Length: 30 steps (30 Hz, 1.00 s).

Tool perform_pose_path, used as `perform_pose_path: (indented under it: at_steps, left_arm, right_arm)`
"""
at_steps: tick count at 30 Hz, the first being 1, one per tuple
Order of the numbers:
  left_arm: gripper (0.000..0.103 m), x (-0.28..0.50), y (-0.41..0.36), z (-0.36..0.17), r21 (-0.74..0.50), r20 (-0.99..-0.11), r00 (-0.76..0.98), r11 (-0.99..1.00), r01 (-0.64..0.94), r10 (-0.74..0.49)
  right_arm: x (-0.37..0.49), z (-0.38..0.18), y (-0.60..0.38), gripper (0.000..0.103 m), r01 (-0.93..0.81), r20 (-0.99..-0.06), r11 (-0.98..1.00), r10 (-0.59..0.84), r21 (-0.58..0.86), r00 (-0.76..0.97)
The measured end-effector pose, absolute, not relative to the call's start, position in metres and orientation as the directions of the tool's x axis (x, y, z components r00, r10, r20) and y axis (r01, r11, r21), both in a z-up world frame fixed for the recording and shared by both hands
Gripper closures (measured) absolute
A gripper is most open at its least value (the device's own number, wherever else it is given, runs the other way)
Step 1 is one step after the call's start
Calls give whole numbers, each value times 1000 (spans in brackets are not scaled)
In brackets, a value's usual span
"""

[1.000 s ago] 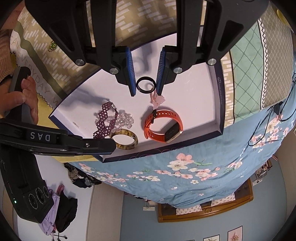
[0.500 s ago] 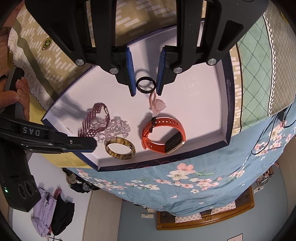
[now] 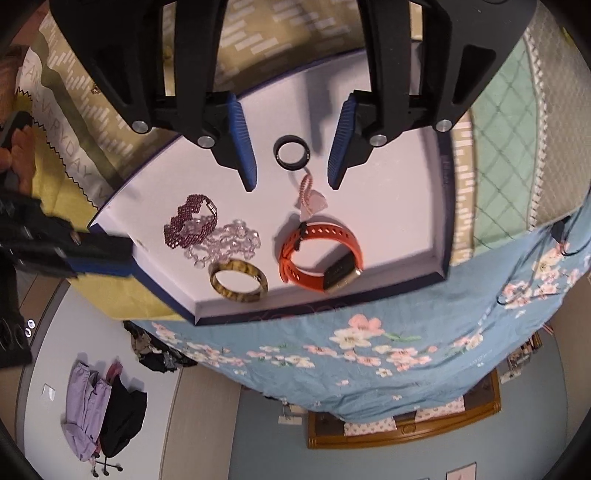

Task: Organize jewelry
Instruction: 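Withdraw both tools from the box toward the rings on the bed cover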

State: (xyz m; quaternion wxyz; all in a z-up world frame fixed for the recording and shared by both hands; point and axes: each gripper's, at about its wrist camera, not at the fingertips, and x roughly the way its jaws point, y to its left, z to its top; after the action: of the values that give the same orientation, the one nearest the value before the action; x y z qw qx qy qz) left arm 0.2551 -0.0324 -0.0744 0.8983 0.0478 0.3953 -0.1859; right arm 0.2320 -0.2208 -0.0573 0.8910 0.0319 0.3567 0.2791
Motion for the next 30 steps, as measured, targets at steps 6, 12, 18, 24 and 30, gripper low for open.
perform_pose_path:
  at_steps: [6,12,18,24,30]
  left_arm:
    - [60,224,-21,-56,-58,-689,647,915,400,-326]
    - [58,186,-12,-53,-70,-678,641,899,432,-360]
    - [57,156,-11,-60,-58,-689,628,891,451,-363]
    - [55,143,-10,-66,-77,-691,617,887,455,-376]
    - [55,142,-9,-72,-97,-699,604,887,451,-383]
  right_arm:
    - [195,-69,-221,74,-512,-649,822,533,247,543]
    - [169,-83,-224,74,-520,-677,818,529,247,512]
    - [146,-91,-217,74,-554,-699,801,531,229,479]
    - [130,-97,-197,74,-584,-741,799,477,142,472]
    - [124,-103,-183,85,-594,-768,803,411,50,492]
